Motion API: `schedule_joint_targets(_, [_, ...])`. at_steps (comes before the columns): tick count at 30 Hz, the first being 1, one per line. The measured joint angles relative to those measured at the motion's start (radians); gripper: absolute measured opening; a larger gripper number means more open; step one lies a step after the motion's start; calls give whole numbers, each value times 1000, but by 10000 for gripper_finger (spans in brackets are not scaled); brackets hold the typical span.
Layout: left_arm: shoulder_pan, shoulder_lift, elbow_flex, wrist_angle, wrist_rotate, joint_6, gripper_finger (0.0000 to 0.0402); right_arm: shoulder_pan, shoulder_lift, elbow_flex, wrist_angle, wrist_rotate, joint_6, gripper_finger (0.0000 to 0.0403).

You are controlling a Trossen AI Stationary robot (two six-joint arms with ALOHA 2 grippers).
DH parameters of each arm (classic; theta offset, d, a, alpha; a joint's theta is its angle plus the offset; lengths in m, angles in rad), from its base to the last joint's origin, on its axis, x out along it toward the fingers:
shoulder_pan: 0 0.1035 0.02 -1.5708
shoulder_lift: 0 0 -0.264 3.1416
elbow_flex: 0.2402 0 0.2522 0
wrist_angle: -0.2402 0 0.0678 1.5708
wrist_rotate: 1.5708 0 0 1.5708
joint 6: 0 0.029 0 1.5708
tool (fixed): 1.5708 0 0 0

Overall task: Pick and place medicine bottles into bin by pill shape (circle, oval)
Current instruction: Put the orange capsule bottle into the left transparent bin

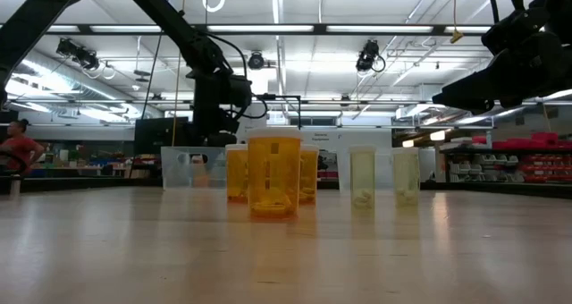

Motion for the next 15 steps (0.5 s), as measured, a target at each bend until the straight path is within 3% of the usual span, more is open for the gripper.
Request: schedule_joint_targets(15, [-23,-43,21,-9,-99,76,288,0,0,0,0,0,0,216])
